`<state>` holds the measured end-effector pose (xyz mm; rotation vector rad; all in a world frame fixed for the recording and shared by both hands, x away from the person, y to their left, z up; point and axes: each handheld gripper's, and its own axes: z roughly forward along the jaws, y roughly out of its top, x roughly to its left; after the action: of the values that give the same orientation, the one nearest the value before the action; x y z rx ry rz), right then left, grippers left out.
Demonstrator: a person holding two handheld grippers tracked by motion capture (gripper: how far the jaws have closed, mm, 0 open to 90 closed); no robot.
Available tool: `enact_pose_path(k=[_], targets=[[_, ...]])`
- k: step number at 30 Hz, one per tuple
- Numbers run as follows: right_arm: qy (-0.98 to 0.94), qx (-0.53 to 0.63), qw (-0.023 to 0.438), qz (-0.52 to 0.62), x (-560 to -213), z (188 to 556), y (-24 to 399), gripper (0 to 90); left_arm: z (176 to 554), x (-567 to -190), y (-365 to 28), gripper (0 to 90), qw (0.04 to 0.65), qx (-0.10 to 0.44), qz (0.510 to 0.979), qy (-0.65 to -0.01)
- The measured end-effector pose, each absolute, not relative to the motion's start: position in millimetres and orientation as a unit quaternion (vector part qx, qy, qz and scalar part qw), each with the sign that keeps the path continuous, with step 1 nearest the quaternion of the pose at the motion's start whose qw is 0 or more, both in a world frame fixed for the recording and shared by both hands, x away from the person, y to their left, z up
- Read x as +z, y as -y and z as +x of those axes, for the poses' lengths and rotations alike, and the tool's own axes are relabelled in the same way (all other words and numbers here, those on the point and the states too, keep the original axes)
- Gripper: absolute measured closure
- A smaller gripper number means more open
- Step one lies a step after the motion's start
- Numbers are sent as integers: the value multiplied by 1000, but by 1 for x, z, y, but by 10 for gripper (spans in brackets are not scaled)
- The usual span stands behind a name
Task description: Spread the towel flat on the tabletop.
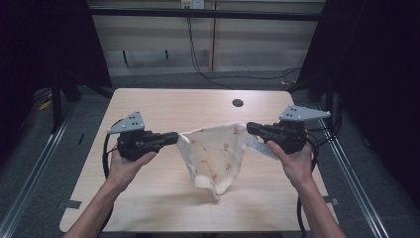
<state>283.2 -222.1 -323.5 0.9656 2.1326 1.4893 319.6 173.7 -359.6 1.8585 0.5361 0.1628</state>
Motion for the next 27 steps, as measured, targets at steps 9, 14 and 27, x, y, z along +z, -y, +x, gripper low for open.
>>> enact_pose_path(k=[9,14,27], targets=[[-765,498,130,388,-402,306,219,895,341,-423,-177,867,520,44,809,-271],[-776,479,106,398,-436,309,215,895,346,-454,-177,861,501,21,817,-284],[-783,475,97,391,-447,301,211,895,330,-449,-187,557,480,49,821,-305]])
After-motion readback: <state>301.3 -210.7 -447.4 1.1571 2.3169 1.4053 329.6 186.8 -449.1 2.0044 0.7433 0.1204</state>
